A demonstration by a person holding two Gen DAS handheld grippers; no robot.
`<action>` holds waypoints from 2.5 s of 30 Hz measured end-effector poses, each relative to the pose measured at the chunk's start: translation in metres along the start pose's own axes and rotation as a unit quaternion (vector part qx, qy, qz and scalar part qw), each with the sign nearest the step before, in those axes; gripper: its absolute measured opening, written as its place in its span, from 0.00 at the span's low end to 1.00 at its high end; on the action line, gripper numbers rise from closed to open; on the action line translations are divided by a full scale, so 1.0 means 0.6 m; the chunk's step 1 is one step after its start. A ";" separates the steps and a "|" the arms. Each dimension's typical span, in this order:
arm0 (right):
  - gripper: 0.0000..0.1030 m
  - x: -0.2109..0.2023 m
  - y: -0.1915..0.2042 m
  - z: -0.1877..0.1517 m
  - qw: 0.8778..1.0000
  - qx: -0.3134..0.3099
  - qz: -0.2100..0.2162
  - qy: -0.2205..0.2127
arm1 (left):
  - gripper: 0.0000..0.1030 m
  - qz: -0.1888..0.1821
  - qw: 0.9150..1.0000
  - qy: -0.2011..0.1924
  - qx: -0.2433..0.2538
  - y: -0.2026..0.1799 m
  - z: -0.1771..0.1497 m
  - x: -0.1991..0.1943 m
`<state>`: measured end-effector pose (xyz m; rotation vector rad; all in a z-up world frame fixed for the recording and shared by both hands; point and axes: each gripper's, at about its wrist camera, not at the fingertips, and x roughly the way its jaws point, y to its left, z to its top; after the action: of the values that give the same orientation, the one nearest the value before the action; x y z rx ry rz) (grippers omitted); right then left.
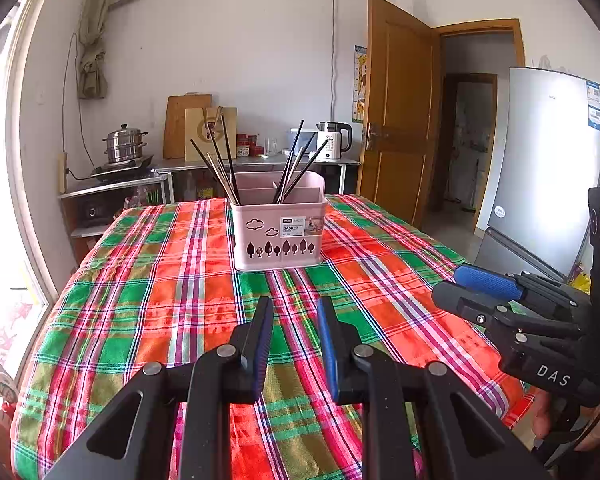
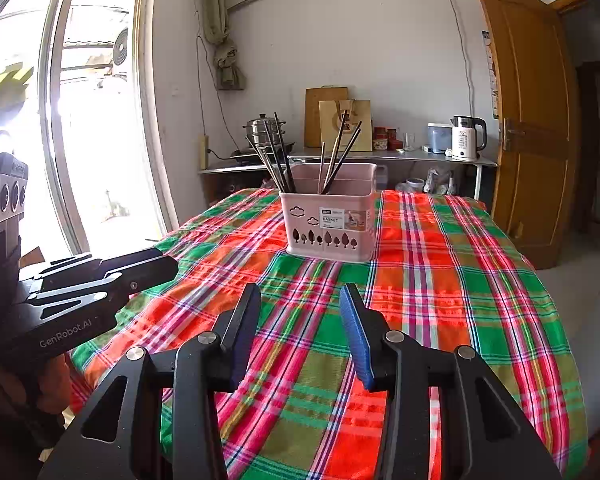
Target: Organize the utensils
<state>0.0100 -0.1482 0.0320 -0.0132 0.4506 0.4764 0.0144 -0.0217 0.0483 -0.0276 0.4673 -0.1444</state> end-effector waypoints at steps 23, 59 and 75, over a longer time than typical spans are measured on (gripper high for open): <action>0.42 0.006 0.005 -0.006 1.000 -0.015 -0.012 0.001 | 0.21 0.006 1.000 0.006 -0.009 0.004 -0.018 0.021; 0.42 0.006 0.004 -0.002 1.000 -0.016 -0.013 0.002 | 0.21 0.015 1.000 0.006 -0.016 0.007 -0.022 0.023; 0.42 0.006 0.003 -0.002 1.000 -0.015 -0.013 0.004 | 0.21 0.019 1.000 0.009 -0.015 0.002 -0.025 0.025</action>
<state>0.0115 -0.1451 0.0297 -0.0496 0.4509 0.4566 0.0212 -0.0224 0.0280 -0.0460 0.4869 -0.1005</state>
